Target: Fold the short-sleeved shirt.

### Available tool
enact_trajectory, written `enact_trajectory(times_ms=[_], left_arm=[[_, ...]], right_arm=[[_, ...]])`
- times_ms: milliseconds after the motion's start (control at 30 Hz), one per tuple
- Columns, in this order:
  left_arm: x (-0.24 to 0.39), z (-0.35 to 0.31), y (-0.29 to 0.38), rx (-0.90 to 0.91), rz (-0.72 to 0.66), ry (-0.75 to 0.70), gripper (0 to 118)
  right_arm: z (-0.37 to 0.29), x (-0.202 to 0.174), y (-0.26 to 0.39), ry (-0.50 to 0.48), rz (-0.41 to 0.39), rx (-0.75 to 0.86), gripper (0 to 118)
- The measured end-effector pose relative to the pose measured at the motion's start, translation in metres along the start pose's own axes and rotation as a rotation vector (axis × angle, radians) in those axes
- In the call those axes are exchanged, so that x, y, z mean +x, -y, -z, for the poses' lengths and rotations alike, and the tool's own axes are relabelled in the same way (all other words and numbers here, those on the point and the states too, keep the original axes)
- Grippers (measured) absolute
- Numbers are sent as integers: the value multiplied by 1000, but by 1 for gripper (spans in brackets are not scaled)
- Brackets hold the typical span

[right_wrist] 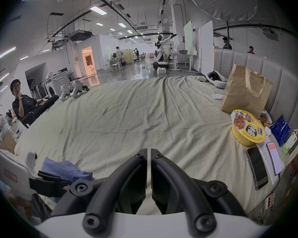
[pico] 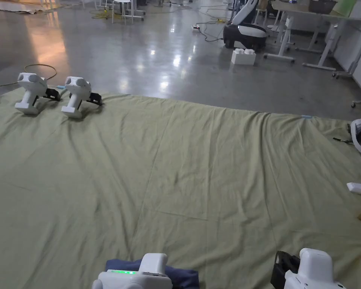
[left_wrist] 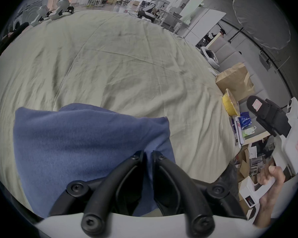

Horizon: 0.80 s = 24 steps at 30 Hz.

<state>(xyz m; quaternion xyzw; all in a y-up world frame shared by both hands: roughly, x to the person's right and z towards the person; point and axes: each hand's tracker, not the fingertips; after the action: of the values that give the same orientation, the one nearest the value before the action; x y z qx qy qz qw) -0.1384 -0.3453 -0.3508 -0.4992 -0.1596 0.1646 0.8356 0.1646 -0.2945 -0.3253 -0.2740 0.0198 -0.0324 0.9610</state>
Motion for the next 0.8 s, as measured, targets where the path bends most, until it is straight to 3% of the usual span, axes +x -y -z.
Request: enact_trajectory(times_ms=[200,400,633,800], left_arm=[[-2,-59,-28,280,64,-10,12],[10,-117,-49,648,230,-200,11],[23,-150,-42,963,388,-455,11],[4,-168,-31,1082,273,-444,11]], right_arm=[[-2,-14,-20,-16,-21,95,6],[-10,-39,-57,-3,-88,255,6],[-29,-55,-79,35,-105,449,6],[-39,-52,-77,84,-100,533,6]])
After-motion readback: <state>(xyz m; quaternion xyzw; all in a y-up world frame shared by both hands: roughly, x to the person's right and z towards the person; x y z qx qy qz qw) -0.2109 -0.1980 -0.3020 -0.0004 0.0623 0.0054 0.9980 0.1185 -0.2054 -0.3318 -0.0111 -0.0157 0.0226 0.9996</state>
